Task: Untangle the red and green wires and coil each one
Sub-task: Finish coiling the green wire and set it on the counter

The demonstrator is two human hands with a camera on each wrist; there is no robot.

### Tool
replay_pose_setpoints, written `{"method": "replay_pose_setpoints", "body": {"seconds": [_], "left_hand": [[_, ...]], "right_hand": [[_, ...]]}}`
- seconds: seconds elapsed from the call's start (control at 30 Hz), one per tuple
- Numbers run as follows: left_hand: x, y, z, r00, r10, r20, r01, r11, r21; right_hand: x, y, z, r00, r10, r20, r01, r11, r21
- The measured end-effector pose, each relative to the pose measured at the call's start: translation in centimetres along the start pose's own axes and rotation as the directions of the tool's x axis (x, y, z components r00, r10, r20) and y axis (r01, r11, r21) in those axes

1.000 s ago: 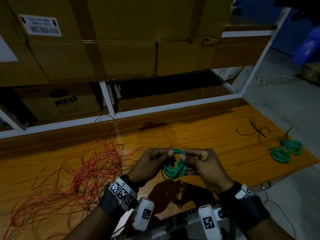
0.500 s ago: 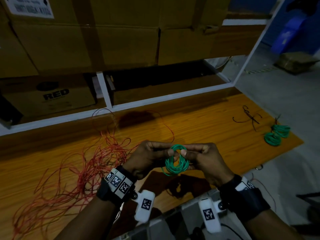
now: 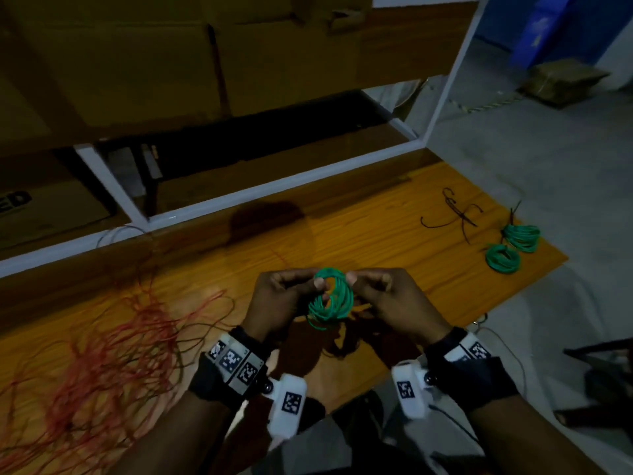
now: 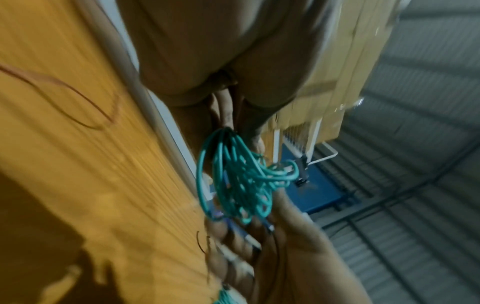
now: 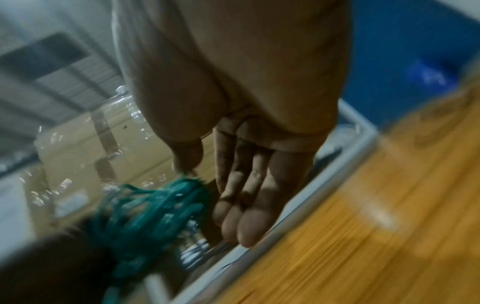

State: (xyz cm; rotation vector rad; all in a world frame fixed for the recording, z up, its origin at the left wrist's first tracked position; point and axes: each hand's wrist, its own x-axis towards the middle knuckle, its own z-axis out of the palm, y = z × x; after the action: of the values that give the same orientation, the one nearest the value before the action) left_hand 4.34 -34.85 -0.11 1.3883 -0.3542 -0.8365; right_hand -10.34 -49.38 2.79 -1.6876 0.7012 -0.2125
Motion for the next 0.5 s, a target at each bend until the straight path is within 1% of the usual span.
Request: {"method": "replay_pose_setpoints", "body": {"seconds": [0.1,0.17,0.23,0.27,0.3,0.33,0.37,0.4,0.43,0.5], "left_hand": [[4.3,-0.3,4.2,0.995,0.008,-0.104,-0.004,0.999,0.034],[6.9,-0.5,7.0,0.988,-0.001,-0.156,0.006,0.999,0.036],[9.0,-0.6,9.5,0.984,-0.004,-0.181,0.011,0.999,0.034],[10.0,-0.7,10.6,0.981,0.000,-0.192,0.007,0.999,0.037],[11.0,-0.9,11.5,0.979,0.006,-0.206,0.003,0.999,0.042],[11.9,-1.1,12.4,0.975,0.008,-0.220,0.001,0.999,0.044],[12.8,-1.3,13.1,0.972,0.005,-0.234,0.005,0.999,0.040],[13.6,-1.5,13.7,0.969,-0.001,-0.248,0.010,0.999,0.036],[14.3,-1.7,14.3,0.966,-0.003,-0.258,0.012,0.999,0.032],[15.3,-2.4,15.1,0.964,0.000,-0.267,0.007,1.000,0.023]], "right_hand": [[3.6,3.3,-6.7,0.991,0.008,-0.137,-0.017,0.998,-0.068],[6.1,5.5,-11.5,0.963,0.054,-0.265,-0.060,0.998,-0.013],[8.7,7.3,-15.9,0.911,0.144,-0.387,-0.119,0.989,0.086],[10.2,8.2,-18.1,0.875,0.184,-0.447,-0.152,0.983,0.106],[11.7,9.1,-20.1,0.840,0.201,-0.505,-0.181,0.979,0.089],[13.2,10.1,-22.1,0.815,0.186,-0.549,-0.204,0.979,0.030],[14.6,10.7,-23.8,0.803,0.162,-0.573,-0.231,0.972,-0.050],[15.8,11.2,-25.2,0.803,0.143,-0.578,-0.263,0.956,-0.128],[16.8,11.3,-26.3,0.814,0.122,-0.567,-0.289,0.933,-0.213],[18.0,10.9,-28.0,0.842,0.085,-0.532,-0.335,0.857,-0.393]]}}
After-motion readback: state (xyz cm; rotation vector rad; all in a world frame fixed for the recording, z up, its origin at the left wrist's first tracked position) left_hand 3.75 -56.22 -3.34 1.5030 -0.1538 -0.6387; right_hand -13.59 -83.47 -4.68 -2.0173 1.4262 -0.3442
